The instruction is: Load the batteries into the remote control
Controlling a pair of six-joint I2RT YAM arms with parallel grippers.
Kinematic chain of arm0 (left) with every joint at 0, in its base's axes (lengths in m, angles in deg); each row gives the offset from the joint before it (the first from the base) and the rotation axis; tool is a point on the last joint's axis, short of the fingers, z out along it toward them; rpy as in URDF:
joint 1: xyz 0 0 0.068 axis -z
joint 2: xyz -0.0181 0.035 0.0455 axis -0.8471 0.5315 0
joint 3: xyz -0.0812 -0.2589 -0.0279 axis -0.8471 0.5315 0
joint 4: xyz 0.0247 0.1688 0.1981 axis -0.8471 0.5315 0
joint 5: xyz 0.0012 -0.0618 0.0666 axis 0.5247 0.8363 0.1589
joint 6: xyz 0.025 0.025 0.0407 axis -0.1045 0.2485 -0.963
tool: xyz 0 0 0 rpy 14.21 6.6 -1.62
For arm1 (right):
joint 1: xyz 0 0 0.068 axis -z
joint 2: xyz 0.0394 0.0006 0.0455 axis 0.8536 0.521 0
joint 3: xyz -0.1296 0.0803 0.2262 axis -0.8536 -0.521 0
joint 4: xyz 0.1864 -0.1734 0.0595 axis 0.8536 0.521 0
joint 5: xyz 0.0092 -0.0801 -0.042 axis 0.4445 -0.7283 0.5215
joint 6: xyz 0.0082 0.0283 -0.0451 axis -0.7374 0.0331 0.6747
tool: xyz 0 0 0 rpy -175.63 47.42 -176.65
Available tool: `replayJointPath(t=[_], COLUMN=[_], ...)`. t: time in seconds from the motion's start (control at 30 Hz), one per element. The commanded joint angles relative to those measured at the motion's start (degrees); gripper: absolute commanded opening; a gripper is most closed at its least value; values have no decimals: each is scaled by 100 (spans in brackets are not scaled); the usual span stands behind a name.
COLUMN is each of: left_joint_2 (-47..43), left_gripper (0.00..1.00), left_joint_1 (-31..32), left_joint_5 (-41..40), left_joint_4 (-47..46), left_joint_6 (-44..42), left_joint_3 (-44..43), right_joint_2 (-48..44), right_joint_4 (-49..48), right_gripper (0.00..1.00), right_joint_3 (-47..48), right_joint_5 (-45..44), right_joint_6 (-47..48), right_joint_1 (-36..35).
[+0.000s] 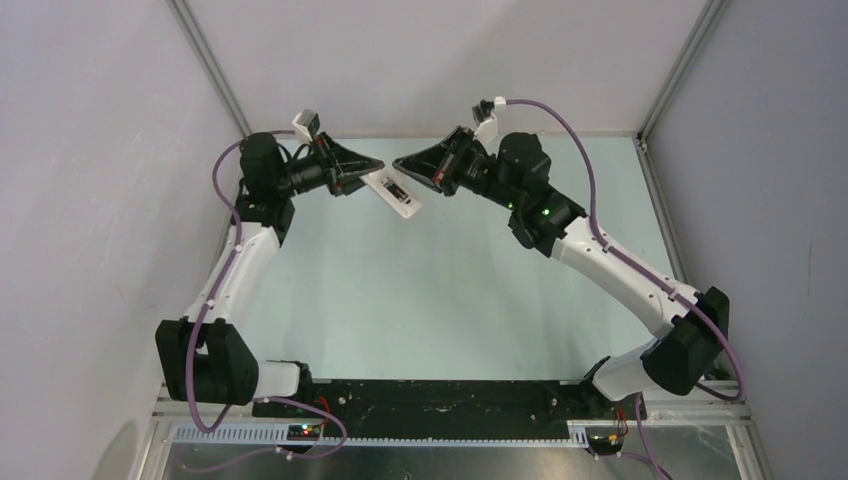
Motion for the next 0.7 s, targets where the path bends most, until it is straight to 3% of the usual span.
replayJointPath(t=[0.0, 0.67], left_joint_2=[-158, -101], left_gripper=[0, 0], left_joint_1=[37, 37], left_joint_5=[375, 571], left_joint_4=[-386, -899], left_joint_6=[456, 722], left_joint_3=[-289, -217], right_joint_2=[-68, 382], right_joint_4=[-602, -1034], right_gripper=[0, 0], right_joint_3=[524, 597], right_joint_5=[402, 807], right_joint_6=[-189, -876], right_joint_1=[17, -94])
